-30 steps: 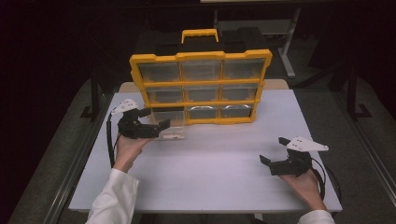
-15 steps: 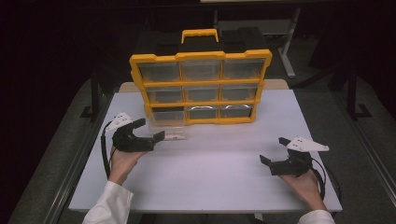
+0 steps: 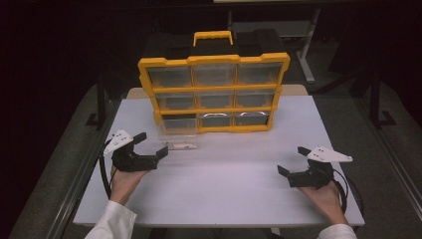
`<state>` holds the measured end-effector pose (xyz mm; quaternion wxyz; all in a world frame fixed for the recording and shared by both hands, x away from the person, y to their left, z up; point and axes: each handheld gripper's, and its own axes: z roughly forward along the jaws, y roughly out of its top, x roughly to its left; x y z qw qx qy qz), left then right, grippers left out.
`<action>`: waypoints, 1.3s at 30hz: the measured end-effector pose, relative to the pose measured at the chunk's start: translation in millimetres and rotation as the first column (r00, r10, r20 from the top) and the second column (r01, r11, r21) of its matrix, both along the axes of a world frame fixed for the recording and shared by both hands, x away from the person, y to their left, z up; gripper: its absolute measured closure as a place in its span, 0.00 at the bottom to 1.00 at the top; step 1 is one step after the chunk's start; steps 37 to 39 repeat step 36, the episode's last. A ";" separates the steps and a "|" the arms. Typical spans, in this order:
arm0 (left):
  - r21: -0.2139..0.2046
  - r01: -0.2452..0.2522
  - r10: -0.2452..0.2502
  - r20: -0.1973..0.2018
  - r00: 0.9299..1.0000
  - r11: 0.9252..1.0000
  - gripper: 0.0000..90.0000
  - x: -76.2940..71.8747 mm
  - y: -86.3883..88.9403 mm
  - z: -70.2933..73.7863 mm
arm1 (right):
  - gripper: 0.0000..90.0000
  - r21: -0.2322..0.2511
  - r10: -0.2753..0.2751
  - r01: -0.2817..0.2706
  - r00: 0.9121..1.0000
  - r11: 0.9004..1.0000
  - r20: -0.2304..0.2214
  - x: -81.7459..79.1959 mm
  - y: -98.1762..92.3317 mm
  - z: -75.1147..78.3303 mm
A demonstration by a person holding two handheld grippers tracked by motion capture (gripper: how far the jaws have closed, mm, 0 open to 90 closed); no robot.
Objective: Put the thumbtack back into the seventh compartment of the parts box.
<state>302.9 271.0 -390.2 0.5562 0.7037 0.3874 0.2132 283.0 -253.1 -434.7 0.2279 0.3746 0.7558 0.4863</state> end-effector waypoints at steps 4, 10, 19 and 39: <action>-0.014 -0.018 0.018 -0.005 1.000 1.000 0.00 -0.7 1.1 -4.5 | 0.00 0.001 -0.004 0.004 1.000 1.000 -0.001 0.2 -0.8 -0.4; 0.020 -0.017 0.017 0.004 1.000 1.000 0.00 -3.6 0.4 -13.0 | 0.00 0.014 -0.013 0.013 1.000 1.000 -0.001 -1.5 -2.6 0.2; 0.020 -0.050 0.050 0.015 0.999 0.999 0.00 -8.8 3.9 -27.5 | 0.00 0.034 -0.025 0.025 1.000 0.999 -0.001 -4.2 -5.4 0.5; 0.009 -0.049 0.049 0.020 0.999 0.999 0.00 -16.7 17.0 -34.6 | 0.00 0.088 -0.036 0.035 0.999 0.996 0.014 -10.7 -10.9 4.1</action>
